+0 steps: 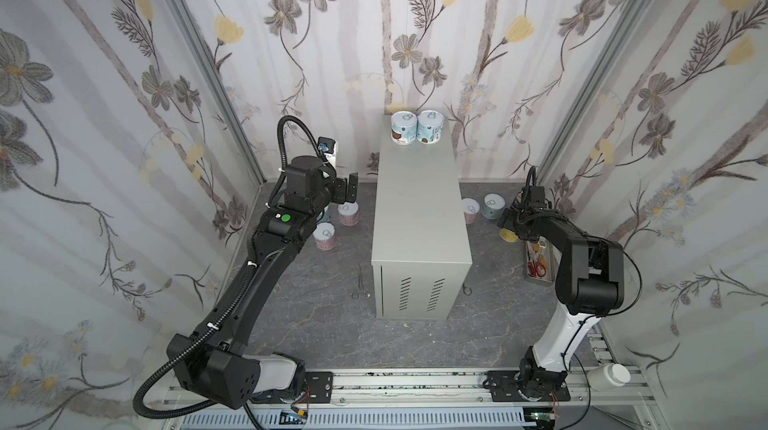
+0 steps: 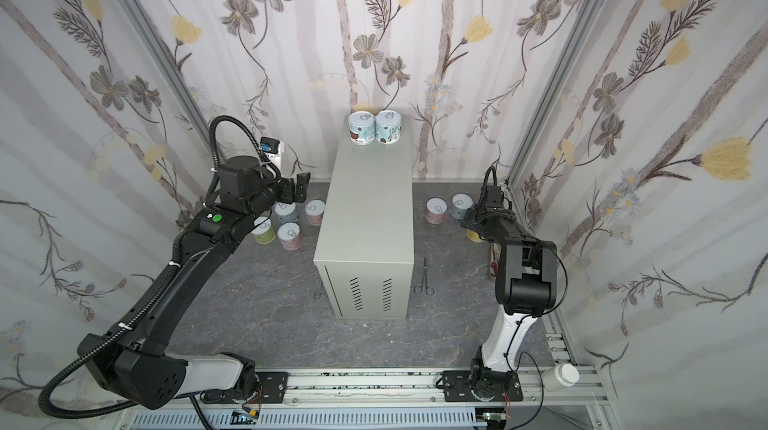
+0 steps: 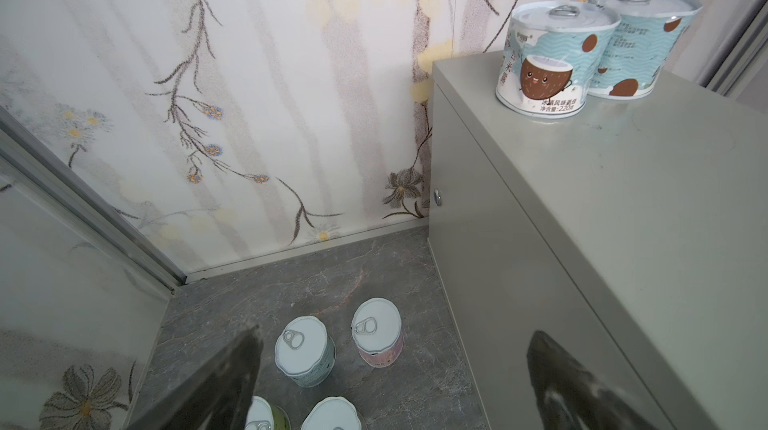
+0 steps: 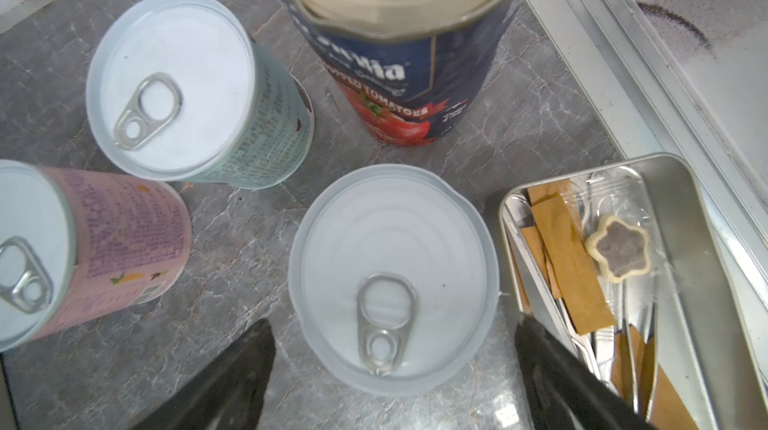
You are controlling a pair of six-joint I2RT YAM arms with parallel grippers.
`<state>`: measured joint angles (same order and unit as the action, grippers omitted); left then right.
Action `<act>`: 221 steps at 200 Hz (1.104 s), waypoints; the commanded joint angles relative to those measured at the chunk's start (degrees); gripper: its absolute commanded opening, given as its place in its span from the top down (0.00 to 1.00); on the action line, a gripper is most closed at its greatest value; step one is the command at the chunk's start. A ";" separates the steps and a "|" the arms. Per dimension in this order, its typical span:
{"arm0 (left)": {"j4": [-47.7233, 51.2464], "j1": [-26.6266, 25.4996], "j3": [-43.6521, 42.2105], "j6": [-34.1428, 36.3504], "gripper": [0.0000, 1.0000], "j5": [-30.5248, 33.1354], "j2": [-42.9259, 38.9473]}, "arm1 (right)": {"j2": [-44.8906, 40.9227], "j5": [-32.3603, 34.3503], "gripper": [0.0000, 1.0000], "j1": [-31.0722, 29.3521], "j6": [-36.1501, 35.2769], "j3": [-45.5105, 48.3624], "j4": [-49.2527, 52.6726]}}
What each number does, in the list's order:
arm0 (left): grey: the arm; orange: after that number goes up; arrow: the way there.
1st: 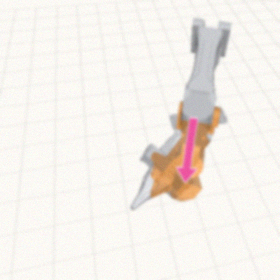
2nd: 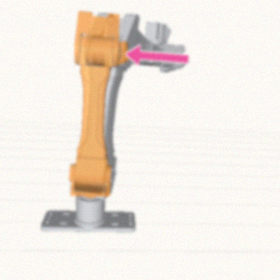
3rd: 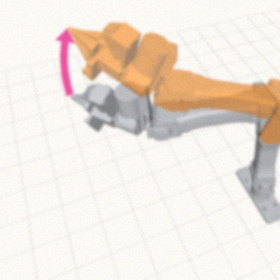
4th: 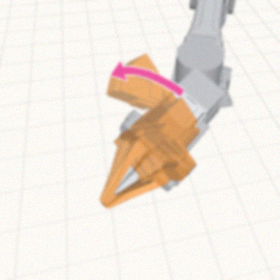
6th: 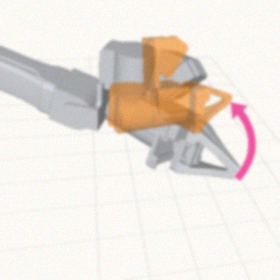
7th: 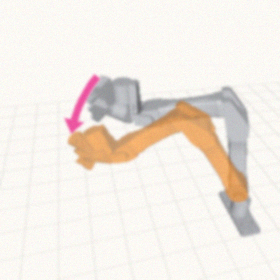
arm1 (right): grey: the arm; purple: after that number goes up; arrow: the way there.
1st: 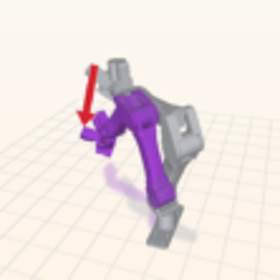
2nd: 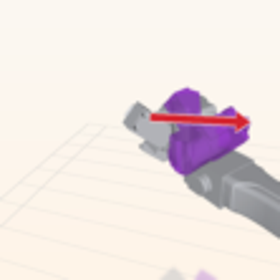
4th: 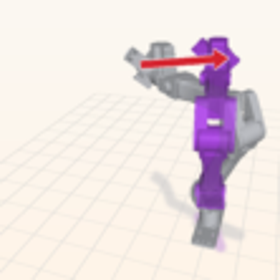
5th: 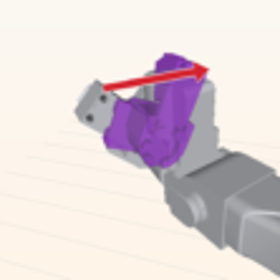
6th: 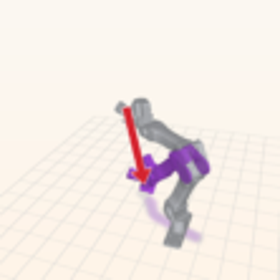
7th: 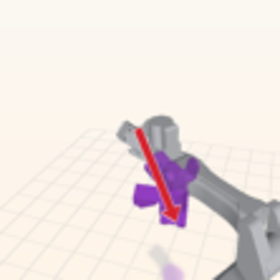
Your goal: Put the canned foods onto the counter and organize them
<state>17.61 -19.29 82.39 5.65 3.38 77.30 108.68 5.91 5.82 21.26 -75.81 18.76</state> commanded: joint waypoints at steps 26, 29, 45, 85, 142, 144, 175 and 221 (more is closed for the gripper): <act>0.05 0.11 2.76 -0.14 0.00 0.58 2.48 | 3.09 -0.11 0.16 0.23 -1.48 -3.33 -1.56; 0.09 0.12 2.90 -0.13 0.00 0.60 2.65 | 3.26 -0.20 0.16 0.24 -1.56 -3.48 -1.54; 0.66 0.13 3.71 -0.30 0.00 0.58 3.50 | 4.32 -0.55 0.19 0.24 -1.66 -4.16 -1.35; 1.04 0.12 4.70 -0.40 0.00 0.51 4.92 | 5.91 -1.07 0.23 0.24 -1.66 -4.52 -0.88; 0.94 0.09 5.15 -0.01 0.00 0.67 5.94 | 6.28 -2.17 0.36 0.24 -2.02 -3.69 -0.31; 0.94 0.12 5.15 0.02 0.00 0.69 5.98 | 6.28 -2.21 0.37 0.24 -2.03 -3.65 -0.31; 0.59 0.12 5.15 0.15 0.00 0.50 5.95 | 5.30 -2.92 0.45 0.15 -2.40 -2.96 0.00; -0.11 0.21 4.62 0.68 0.00 -0.07 5.29 | 0.00 -2.70 0.51 -0.28 -4.15 -1.15 2.41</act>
<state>18.92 -19.29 86.89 5.67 3.62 83.22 111.57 3.14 5.74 18.68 -77.58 18.65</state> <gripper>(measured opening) 0.998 0.730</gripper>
